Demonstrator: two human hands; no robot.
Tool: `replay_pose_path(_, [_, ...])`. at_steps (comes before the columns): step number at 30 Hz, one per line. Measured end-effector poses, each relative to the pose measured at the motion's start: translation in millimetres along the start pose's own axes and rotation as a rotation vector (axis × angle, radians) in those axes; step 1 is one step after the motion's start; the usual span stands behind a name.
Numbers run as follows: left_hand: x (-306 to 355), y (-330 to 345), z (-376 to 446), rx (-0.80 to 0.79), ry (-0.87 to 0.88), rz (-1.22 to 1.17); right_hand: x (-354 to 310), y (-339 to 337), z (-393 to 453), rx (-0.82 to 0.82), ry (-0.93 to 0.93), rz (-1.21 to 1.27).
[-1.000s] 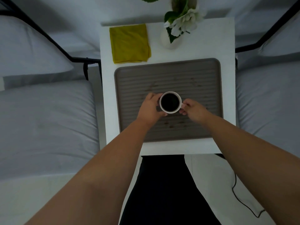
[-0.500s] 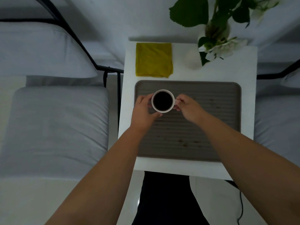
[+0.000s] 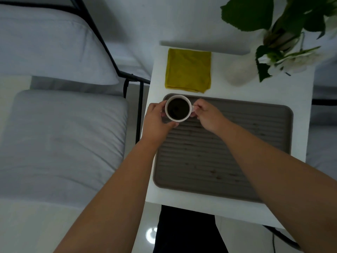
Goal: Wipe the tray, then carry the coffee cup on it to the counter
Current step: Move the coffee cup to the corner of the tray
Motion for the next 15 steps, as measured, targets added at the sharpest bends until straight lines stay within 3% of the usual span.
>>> replay_pose_path(8, [-1,4,1,-0.051,0.013,-0.019,12,1,-1,0.028,0.005,0.003])
replay_pose_path(11, [-9,6,1,-0.148,-0.029,-0.003,8,-10,-4,0.049,-0.013,-0.046])
replay_pose_path(15, [-22,-6,11,-0.242,-0.108,-0.018,-2,-49,5,0.246,-0.010,-0.046])
Point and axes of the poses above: each hand's wrist, its own z-axis towards the middle knuckle, its own y-axis out of the palm, x = y × z, the point moved 10 cm from there along z, towards the middle knuckle, and after that the axes turned 2 degrees about -y, right-handed, at the moved point
